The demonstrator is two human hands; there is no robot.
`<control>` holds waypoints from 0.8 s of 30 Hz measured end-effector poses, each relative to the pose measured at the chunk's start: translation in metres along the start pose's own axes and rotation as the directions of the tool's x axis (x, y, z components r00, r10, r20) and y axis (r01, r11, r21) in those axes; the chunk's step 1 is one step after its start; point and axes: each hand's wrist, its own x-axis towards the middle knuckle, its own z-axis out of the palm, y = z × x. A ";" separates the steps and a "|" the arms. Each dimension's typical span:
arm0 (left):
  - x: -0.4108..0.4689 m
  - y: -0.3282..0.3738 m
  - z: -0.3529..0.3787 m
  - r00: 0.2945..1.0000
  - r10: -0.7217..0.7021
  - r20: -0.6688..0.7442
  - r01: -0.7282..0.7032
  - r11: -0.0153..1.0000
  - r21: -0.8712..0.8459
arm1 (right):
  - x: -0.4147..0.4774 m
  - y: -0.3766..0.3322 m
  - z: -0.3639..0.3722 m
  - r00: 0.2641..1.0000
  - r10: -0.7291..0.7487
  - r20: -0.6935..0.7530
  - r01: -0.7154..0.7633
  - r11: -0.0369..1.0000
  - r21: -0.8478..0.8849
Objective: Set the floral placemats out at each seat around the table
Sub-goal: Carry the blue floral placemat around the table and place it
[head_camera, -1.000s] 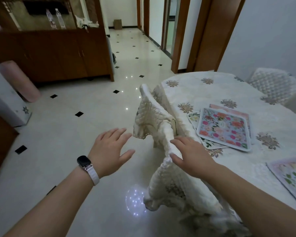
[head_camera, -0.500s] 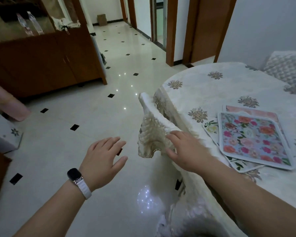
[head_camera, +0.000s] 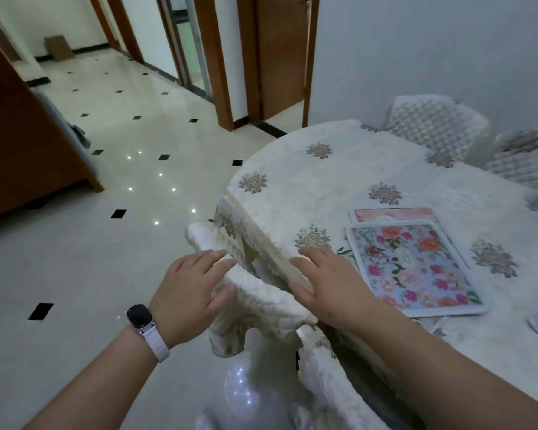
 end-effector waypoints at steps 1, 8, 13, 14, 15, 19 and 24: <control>0.014 -0.005 0.003 0.999 0.039 -0.001 -0.039 0.999 -0.008 | 0.005 0.002 0.000 1.000 0.018 -0.006 -0.018 1.000 -0.015; 0.108 -0.055 0.024 0.957 0.289 0.031 -0.284 0.953 -0.104 | 0.047 0.001 -0.001 0.970 0.240 -0.026 -0.242 0.965 -0.105; 0.173 -0.092 0.035 0.873 0.487 0.006 -0.483 0.867 -0.124 | 0.071 -0.018 0.005 0.898 0.437 -0.050 -0.440 0.888 -0.136; 0.185 -0.096 0.038 0.851 0.525 0.001 -0.520 0.844 -0.130 | 0.075 -0.021 0.006 0.881 0.471 -0.048 -0.472 0.870 -0.140; 0.196 -0.099 0.040 0.826 0.563 0.003 -0.558 0.819 -0.138 | 0.077 -0.024 0.006 0.863 0.503 -0.047 -0.504 0.852 -0.141; 0.229 -0.090 0.056 0.725 0.689 0.018 -0.679 0.719 -0.146 | 0.071 -0.032 0.009 0.786 0.613 -0.079 -0.617 0.772 -0.151; 0.246 -0.058 0.072 0.622 0.782 0.039 -0.767 0.619 -0.168 | 0.044 -0.028 0.009 0.678 0.729 -0.093 -0.734 0.665 -0.138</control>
